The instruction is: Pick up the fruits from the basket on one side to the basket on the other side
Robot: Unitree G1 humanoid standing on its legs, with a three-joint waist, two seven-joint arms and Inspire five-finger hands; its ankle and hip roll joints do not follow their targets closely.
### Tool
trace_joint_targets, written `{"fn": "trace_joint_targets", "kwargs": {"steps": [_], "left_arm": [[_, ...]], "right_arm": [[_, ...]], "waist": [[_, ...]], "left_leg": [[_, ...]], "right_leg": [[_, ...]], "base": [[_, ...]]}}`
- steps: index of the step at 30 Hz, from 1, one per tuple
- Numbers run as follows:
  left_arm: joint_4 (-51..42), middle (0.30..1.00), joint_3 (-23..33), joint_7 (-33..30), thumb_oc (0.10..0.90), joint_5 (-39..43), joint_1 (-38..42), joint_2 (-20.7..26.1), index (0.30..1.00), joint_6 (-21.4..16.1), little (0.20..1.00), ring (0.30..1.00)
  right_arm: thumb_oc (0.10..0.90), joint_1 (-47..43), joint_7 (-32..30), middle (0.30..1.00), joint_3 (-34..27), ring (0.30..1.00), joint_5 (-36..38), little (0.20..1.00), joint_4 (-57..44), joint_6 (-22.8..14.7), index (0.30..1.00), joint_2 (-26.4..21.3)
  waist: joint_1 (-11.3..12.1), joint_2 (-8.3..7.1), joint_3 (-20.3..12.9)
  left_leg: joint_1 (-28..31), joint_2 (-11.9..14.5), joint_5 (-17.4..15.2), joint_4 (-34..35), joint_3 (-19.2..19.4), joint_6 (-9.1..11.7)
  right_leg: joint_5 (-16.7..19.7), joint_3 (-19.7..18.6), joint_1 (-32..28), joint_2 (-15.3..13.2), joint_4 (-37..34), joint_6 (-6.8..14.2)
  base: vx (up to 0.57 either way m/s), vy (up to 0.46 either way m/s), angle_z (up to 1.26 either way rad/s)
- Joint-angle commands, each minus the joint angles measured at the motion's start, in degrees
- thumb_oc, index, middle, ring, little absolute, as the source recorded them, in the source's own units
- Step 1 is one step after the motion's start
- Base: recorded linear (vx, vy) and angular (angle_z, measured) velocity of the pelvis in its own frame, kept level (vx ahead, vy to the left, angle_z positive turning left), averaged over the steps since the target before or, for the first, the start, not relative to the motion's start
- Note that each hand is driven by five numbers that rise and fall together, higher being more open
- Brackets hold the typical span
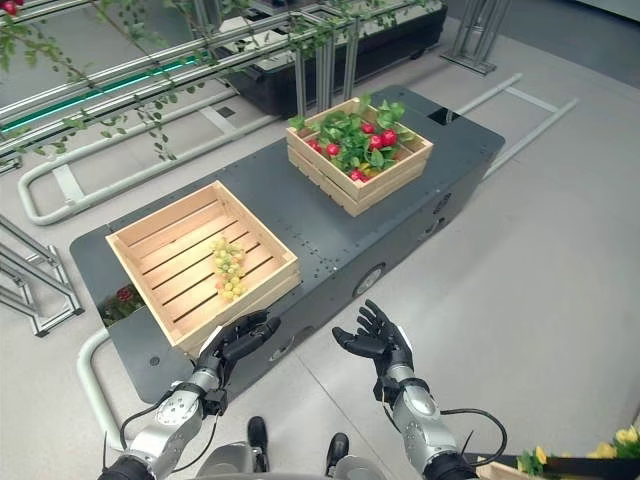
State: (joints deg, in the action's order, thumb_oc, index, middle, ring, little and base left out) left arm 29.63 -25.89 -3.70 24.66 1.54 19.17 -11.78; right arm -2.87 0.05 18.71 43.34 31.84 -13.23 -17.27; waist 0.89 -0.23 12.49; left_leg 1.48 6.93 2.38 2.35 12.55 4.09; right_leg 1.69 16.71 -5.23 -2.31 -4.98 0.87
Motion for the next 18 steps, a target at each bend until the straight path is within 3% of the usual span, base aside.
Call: {"fn": "trace_joint_targets", "kwargs": {"steps": [1, 7, 13, 15, 16, 18], "left_arm": [[-4.1, 0.9, 1.3, -1.5, 0.8, -0.7, 4.0, 1.3, 0.9, -5.2, 0.9, 0.9], [-5.3, 0.9, 1.6, -2.5, 0.8, -2.3, 2.5, 1.6, 0.9, -5.0, 0.9, 0.9], [-7.5, 0.9, 1.3, -2.7, 0.8, -7.5, 1.0, 2.8, 0.9, -5.8, 0.9, 0.9], [-7.9, 0.9, 1.1, -2.8, 0.8, -9.7, 1.1, 3.6, 0.9, -6.2, 0.9, 0.9], [-8.8, 0.9, 1.0, -2.7, 0.8, -10.6, 1.3, 4.7, 0.9, -6.6, 0.9, 0.9], [-10.1, 0.9, 0.4, -1.2, 0.8, -11.6, 1.3, 6.2, 0.9, -8.0, 0.9, 0.9]], "right_arm": [[0.8, -1.2, 2.7, 0.9, -0.9, 0.9, 1.6, 0.9, -6.4, -6.7, 0.9, 0.7], [0.8, -0.2, 1.6, 0.9, -0.4, 0.9, 1.1, 0.9, -8.2, -6.2, 0.9, 2.0], [0.8, 1.1, 0.0, 0.9, 0.2, 0.9, 0.6, 0.9, -10.8, -7.7, 0.9, 3.1], [0.8, 1.0, -0.7, 0.9, 0.3, 0.9, 0.7, 0.9, -11.1, -8.0, 0.9, 3.3], [0.8, 1.2, -1.2, 0.9, 0.3, 0.9, 0.5, 0.9, -11.5, -8.2, 0.9, 3.4], [0.8, 1.7, -1.4, 0.9, 0.6, 0.9, 0.3, 0.9, -12.4, -8.7, 0.9, 3.2]], "waist": [[-0.4, -0.25, -2.6], [0.1, -0.29, -3.5], [1.1, -0.39, -3.5], [1.3, -0.24, -3.2], [1.5, -0.08, -2.8], [1.6, -0.03, -1.2]], "left_leg": [[0.9, -2.0, -2.2, -0.2, -0.8, -1.6], [2.1, -2.6, -2.5, 1.7, -2.1, -2.1], [2.4, -3.7, -3.5, 2.6, -3.5, -3.3], [2.6, -4.0, -3.8, 2.6, -3.5, -4.1], [2.5, -4.6, -3.9, 2.6, -3.3, -5.0], [3.0, -6.6, -4.4, 2.5, -3.5, -6.6]], "right_leg": [[-3.7, 0.1, -0.3, -4.0, 2.6, 1.5], [-4.0, 0.0, -1.1, -3.8, 1.9, 1.9], [-4.3, 1.3, -1.3, -5.2, 3.3, 3.5], [-5.3, 1.2, -0.6, -6.1, 6.3, 4.0], [-6.0, 1.1, 0.4, -7.2, 10.9, 4.4], [-3.8, -0.2, 5.3, -10.9, 24.5, 5.7]], "base": [[0.09, 0.055, -0.07], [0.13, 0.089, 0.17], [0.1, 0.143, 0.13], [0.1, 0.185, 0.03], [0.1, 0.248, -0.02], [0.11, 0.248, -0.08]]}}
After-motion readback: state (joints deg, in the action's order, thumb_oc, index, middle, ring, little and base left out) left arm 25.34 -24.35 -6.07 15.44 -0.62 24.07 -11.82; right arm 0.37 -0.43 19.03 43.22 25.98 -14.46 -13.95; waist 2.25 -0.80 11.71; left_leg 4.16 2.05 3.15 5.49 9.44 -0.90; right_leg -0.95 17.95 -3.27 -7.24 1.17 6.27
